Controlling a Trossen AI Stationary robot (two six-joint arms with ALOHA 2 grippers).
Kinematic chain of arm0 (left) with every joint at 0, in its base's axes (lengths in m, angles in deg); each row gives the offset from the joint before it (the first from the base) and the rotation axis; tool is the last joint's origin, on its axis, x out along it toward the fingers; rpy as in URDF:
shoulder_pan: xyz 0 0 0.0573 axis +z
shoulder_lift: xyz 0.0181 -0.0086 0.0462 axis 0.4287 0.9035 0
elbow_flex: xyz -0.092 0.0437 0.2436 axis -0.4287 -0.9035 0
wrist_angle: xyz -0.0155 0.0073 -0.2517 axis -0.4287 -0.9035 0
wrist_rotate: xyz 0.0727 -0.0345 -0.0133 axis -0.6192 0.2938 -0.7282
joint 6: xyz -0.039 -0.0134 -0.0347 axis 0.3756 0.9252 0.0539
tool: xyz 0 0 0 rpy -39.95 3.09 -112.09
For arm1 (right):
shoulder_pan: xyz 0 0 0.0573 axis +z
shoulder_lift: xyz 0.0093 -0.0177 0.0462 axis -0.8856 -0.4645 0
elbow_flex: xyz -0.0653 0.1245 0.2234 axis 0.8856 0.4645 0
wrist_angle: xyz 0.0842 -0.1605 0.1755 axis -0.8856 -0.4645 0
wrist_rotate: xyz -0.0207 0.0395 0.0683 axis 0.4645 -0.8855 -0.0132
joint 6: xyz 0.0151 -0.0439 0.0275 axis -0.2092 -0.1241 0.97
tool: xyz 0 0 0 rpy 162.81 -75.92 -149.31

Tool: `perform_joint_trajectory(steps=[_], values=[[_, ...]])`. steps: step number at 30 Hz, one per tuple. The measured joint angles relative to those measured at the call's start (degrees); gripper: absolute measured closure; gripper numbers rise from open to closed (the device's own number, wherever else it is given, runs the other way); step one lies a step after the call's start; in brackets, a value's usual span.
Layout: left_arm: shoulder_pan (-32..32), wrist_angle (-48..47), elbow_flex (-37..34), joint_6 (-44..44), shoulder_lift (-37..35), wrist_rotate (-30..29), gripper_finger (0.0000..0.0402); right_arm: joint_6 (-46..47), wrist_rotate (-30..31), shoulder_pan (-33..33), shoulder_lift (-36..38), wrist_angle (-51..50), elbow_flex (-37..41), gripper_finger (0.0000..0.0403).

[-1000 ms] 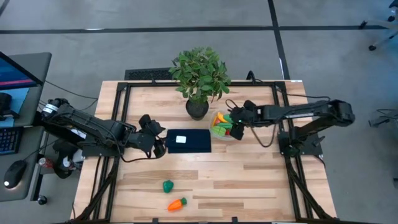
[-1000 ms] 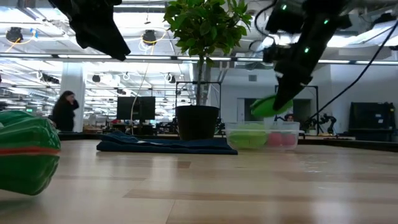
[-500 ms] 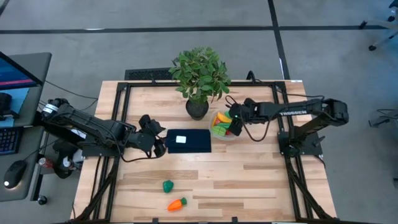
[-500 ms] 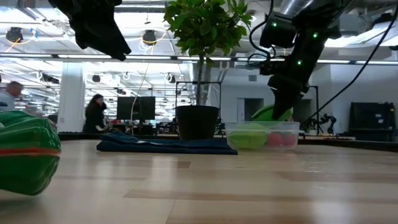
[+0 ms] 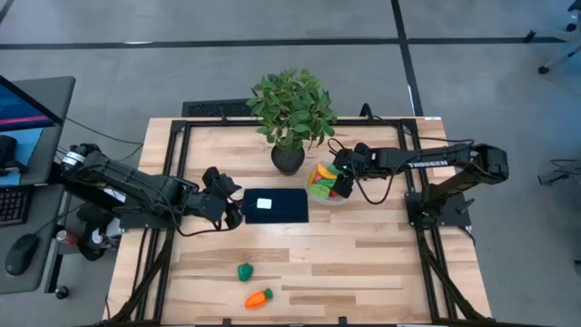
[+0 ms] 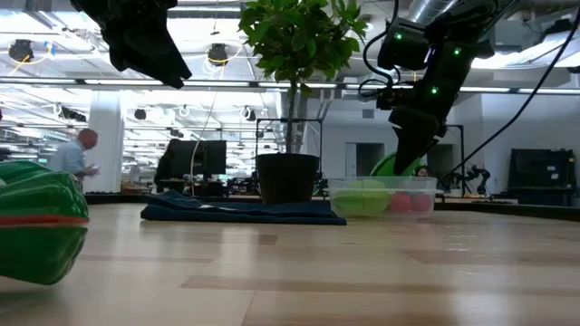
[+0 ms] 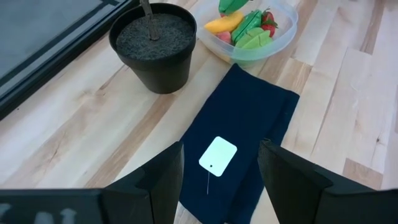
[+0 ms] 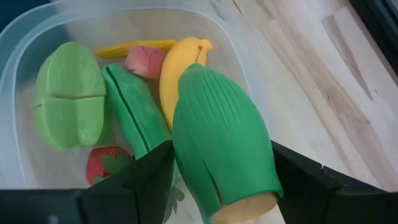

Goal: Pick and placing Produce into tupperware
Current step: Put the green corn into the transparent container

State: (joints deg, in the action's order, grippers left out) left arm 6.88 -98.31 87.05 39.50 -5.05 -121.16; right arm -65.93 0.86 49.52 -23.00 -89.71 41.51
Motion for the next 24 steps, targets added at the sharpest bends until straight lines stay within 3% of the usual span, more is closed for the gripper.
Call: perform_joint_trajectory(steps=[24], values=[[0.00,-0.01,0.00,-0.07,0.00,-0.73,0.0205,-1.47,-3.08,-0.07,0.02,-0.04,0.00,0.0158]])
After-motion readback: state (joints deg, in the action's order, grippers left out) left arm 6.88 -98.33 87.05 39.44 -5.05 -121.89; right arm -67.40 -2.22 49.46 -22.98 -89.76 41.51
